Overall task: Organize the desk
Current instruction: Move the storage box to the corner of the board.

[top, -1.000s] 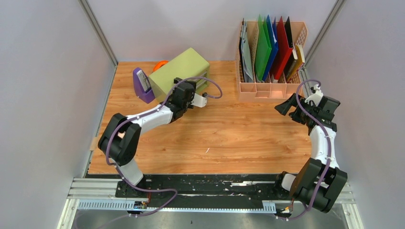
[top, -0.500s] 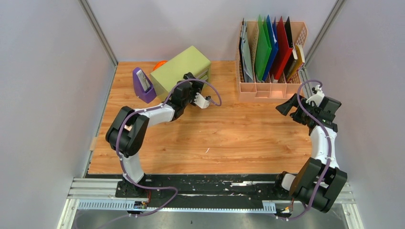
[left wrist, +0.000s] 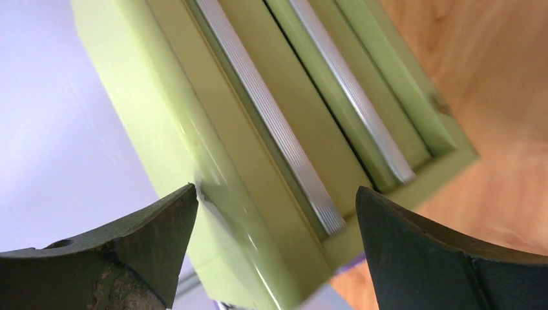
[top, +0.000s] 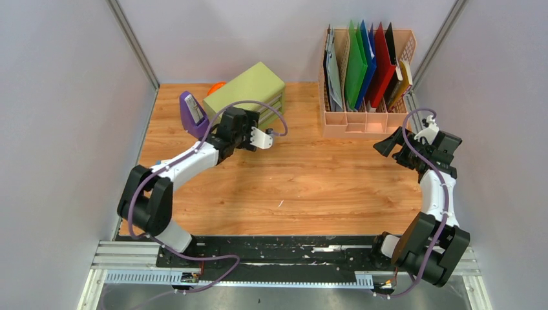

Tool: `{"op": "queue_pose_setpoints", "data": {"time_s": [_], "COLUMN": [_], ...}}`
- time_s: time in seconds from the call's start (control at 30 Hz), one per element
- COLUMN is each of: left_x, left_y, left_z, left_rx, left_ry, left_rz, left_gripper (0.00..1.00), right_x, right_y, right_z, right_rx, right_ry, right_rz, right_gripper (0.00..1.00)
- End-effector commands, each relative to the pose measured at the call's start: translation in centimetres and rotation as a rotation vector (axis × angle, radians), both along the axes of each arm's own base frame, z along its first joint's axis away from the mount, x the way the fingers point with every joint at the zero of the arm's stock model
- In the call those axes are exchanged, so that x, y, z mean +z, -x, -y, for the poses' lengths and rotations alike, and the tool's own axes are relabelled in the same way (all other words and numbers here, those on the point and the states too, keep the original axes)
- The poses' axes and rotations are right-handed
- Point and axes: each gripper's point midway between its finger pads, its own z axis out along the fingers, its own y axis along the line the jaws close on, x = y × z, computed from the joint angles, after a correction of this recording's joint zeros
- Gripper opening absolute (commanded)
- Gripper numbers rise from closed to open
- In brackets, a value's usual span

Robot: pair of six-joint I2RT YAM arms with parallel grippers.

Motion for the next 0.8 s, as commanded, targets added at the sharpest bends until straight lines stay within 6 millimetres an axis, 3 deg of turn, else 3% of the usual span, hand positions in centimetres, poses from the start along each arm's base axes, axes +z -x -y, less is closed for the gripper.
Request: {"op": "queue_pose_setpoints", "data": {"time_s": [0.0, 0.17, 0.27, 0.43, 0.77], "left_x": [0.1, 0.9, 0.8, -1.0, -0.7], "left_y": [4.9, 4.6, 3.1, 0.4, -4.6], "left_z": [-0.4, -1.4, -2.9, -5.4, -9.9], "left_rx": [0.093, 0.230, 0.310, 0.417, 0.491], "left_ry": [0.185, 0.262, 0.227, 0.104, -0.087], "left_rz": [-0.247, -0.244, -0.166, -0.106, 0.066], "left_gripper": [0.99, 1.00, 1.00, 1.00, 1.00], "right_x": [0.6, 0.7, 0.7, 1.1, 1.1], "right_y": [-0.4, -0.3, -0.3, -0.2, -0.1], "right_z": [0.0, -0.1, -0.2, -0.2, -0.4], "right_rx": [0.014, 0.018, 0.021, 0.022, 0.027], "right_ry": [0.004, 0.000, -0.005, 0.001, -0.008], "right_rz": [0.041, 0.046, 0.045, 0.058, 0.059], "right_gripper": [1.00, 1.00, 1.00, 1.00, 1.00]}}
